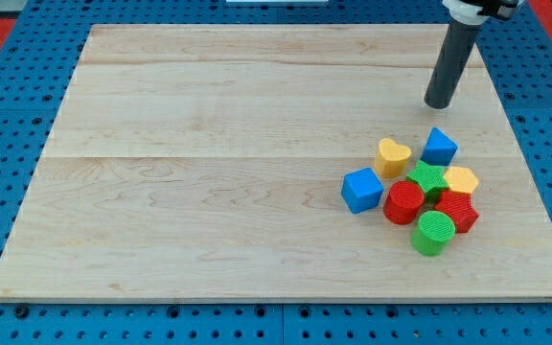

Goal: Slightly touch the yellow heart

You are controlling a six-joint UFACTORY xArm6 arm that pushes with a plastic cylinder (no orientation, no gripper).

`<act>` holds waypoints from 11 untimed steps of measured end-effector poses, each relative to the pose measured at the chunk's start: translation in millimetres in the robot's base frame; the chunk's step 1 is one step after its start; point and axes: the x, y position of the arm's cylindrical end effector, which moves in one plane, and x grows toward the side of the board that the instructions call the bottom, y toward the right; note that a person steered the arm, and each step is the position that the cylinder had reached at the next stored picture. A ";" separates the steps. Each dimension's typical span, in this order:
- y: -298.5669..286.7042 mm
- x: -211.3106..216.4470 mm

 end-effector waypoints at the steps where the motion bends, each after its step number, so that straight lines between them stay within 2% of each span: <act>1: 39.0 13.7; 2: 39.1 69.5; 3: 19.1 83.4; 4: 27.2 81.6; 5: 11.3 56.7; 6: -60.0 54.8; 7: -97.3 54.8; 9: -123.0 64.7; 10: -116.5 90.1; 11: -123.9 69.9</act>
